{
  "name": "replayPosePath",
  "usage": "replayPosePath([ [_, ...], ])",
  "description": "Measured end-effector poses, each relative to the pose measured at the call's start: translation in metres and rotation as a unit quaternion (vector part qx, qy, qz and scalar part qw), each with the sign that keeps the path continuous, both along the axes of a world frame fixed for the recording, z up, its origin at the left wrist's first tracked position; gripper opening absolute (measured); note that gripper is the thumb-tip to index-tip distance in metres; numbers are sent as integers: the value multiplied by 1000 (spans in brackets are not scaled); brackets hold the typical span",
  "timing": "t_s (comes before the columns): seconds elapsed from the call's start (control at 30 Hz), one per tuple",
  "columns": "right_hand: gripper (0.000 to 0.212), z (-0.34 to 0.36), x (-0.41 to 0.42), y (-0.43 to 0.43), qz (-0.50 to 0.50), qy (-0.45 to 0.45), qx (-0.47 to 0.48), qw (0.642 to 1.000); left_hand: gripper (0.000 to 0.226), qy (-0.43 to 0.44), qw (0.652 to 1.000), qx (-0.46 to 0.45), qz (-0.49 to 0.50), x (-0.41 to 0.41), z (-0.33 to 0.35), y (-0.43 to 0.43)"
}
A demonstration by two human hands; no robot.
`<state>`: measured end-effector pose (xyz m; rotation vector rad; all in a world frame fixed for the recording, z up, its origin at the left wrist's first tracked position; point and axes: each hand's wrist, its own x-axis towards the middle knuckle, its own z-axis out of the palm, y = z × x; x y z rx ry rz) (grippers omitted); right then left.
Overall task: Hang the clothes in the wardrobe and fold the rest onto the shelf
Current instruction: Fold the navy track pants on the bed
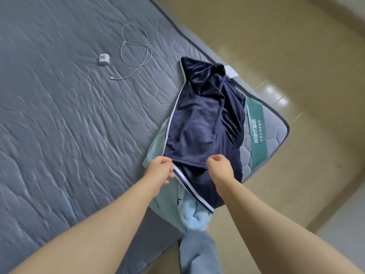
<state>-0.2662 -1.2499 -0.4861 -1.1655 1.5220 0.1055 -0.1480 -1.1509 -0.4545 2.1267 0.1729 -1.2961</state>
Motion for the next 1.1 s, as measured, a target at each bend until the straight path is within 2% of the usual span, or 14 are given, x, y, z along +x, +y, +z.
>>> replayPosePath([
  [0.1, 48, -38, 18, -11, 17, 21, 9, 1000, 13, 15, 999, 22, 33, 2, -24, 2],
  [0.2, 67, -58, 31, -17, -10, 52, -5, 999, 14, 38, 997, 39, 61, 4, -36, 12],
  [0.3, 54, -63, 30, -21, -56, 22, -9, 998, 12, 52, 994, 55, 83, 10, -39, 25],
  [0.37, 45, -58, 28, -15, -46, -24, -23, 998, 11, 55, 992, 57, 97, 16, -35, 34],
  [0.47, 51, -37, 29, -5, 25, -50, -57, 997, 9, 57, 989, 41, 131, 24, -25, 42],
  [0.53, 55, -15, 26, 10, 107, -58, -61, 991, 9, 59, 986, 18, 156, 27, -11, 48],
  [0.63, 53, 33, 19, 41, 215, -98, -7, 972, 18, 82, 980, -29, 180, 31, 18, 47],
  [0.7, 50, 66, 16, 62, 246, -122, 47, 960, 32, 125, 972, -63, 189, 31, 38, 42],
  [0.77, 49, 94, 14, 77, 271, -132, 88, 949, 45, 162, 969, -85, 168, 31, 58, 36],
  [0.87, 46, 125, 10, 90, 287, -139, 114, 941, 55, 206, 972, -60, 100, 32, 76, 37],
  [0.93, 45, 143, 6, 98, 291, -148, 113, 938, 41, 240, 968, -34, 65, 29, 88, 46],
  [0.97, 45, 149, 4, 102, 292, -151, 110, 938, 21, 245, 969, -7, 27, 26, 93, 51],
  [1.0, 44, 153, 2, 105, 292, -154, 106, 938, 10, 243, 970, 11, 3, 22, 96, 57],
  [1.1, 43, 166, -4, 119, 291, -174, 94, 936, 28, 229, 972, 44, -37, 13, 98, 84],
])
